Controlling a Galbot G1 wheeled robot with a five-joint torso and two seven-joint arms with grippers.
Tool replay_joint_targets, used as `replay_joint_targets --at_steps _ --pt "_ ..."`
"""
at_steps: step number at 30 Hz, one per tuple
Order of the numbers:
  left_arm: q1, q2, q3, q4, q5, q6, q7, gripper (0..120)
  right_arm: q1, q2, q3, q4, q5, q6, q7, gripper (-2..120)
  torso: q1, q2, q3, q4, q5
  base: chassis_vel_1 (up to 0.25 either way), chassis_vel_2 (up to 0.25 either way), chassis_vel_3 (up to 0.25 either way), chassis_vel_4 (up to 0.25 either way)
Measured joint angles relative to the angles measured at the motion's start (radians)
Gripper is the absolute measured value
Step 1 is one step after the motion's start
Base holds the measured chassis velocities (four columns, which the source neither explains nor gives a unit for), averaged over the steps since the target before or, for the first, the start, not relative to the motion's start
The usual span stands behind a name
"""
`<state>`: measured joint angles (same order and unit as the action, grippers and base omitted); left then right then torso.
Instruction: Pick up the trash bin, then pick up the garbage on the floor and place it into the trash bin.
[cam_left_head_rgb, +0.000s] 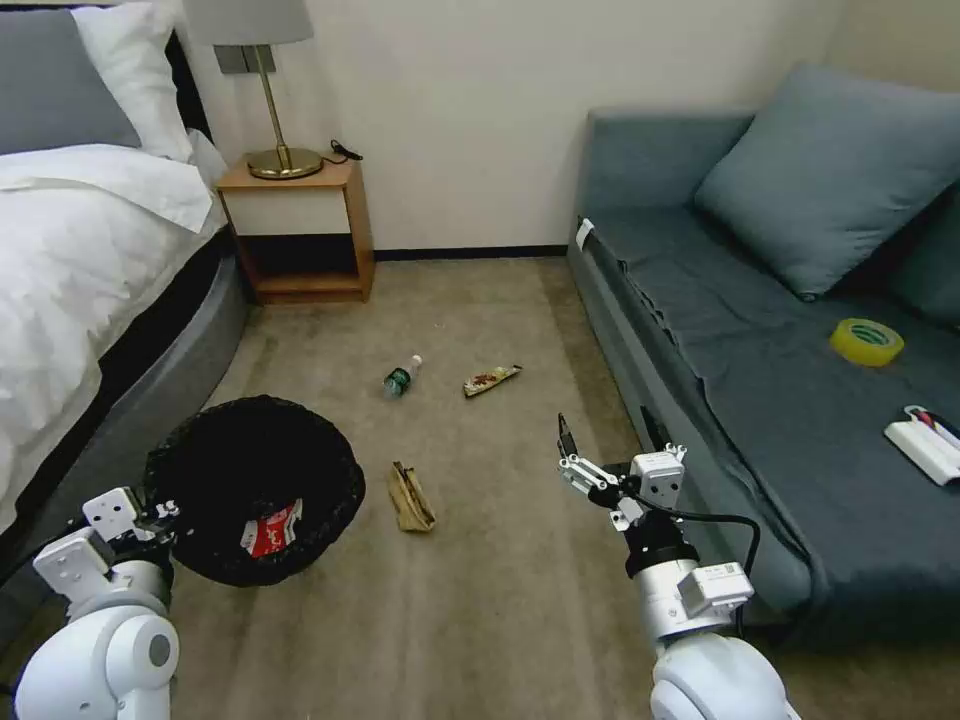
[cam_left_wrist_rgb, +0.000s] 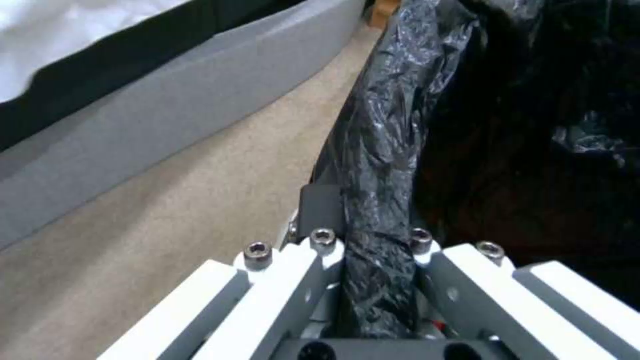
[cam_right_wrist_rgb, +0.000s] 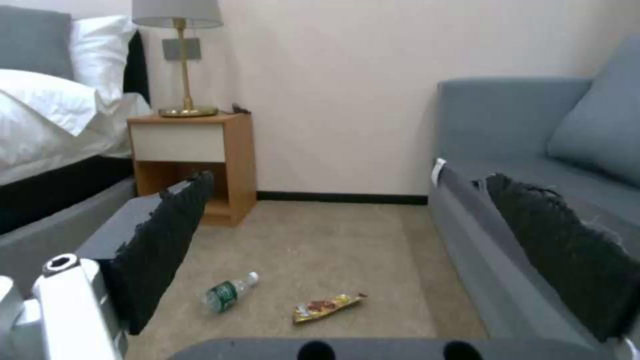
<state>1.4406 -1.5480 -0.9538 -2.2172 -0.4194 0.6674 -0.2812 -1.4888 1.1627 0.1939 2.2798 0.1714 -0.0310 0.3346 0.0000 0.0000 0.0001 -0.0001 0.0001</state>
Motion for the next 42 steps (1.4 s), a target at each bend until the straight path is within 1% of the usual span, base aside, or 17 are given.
replay_joint_targets --at_steps 12,21,30,32,33,34,36,37,38,41,42 --pt "-0.011 0.000 -0.003 0.011 0.000 -0.002 0.000 3 0.027 -0.018 -0.008 -0.015 0.021 -0.014 -0.012 100 0.000 0.000 0.000 0.0000 0.0000 -0.134 0.135 0.134 -0.131" --pt "-0.016 -0.001 -0.002 0.016 0.001 -0.002 0.000 3 0.043 -0.033 -0.013 -0.022 0.035 -0.020 -0.015 100 0.000 0.000 0.000 0.0000 0.0000 -0.172 0.169 0.165 -0.182" --pt "-0.012 -0.002 -0.008 0.010 0.000 -0.002 -0.001 3 0.096 -0.066 -0.063 -0.043 0.092 -0.042 -0.011 100 0.000 0.000 0.000 0.0001 -0.0001 -0.129 0.114 0.132 -0.118" --pt "-0.009 -0.002 -0.012 0.007 0.000 -0.002 -0.001 3 0.145 -0.088 -0.101 -0.062 0.138 -0.060 -0.011 100 0.000 0.000 0.000 0.0000 -0.0002 -0.016 0.008 0.031 -0.028" --pt "-0.007 -0.002 -0.014 0.006 0.000 -0.002 -0.001 3 0.187 -0.100 -0.129 -0.079 0.181 -0.069 -0.010 100 0.000 0.000 0.000 0.0000 0.0000 0.000 0.000 0.000 0.000" --pt "-0.007 -0.002 -0.014 0.006 0.000 -0.002 -0.001 3 0.187 -0.100 -0.129 -0.079 0.181 -0.069 -0.010 100 0.000 0.000 0.000 0.0000 0.0000 0.000 0.000 0.000 0.000" --pt "-0.002 -0.003 -0.017 0.003 0.000 -0.002 -0.002 3 0.299 -0.123 -0.198 -0.120 0.270 -0.097 0.007 100 0.000 0.000 0.000 0.0000 -0.0001 0.000 0.000 0.000 0.000" --pt "0.000 -0.006 -0.018 0.002 0.000 -0.002 -0.002 3 0.391 -0.140 -0.253 -0.161 0.332 -0.124 0.022 100 0.000 0.000 0.000 0.0001 0.0000 0.000 0.000 0.000 0.000" --pt "0.000 -0.006 -0.018 0.002 0.000 -0.002 -0.002 3 0.391 -0.140 -0.253 -0.161 0.332 -0.124 0.022 100 0.000 0.000 0.000 0.0001 0.0000 0.000 0.000 0.000 0.000" --pt "0.002 -0.012 -0.019 0.000 0.005 -0.004 -0.003 3 0.564 -0.171 -0.403 -0.232 0.494 -0.194 0.072 100 0.000 0.000 0.000 0.0004 0.0000 0.000 0.000 0.000 0.000" --pt "0.001 -0.015 -0.018 0.000 0.009 -0.004 -0.003 3 0.646 -0.182 -0.474 -0.258 0.603 -0.239 0.103 100 0.000 0.000 0.000 0.0003 -0.0002 0.000 0.000 0.000 0.000"
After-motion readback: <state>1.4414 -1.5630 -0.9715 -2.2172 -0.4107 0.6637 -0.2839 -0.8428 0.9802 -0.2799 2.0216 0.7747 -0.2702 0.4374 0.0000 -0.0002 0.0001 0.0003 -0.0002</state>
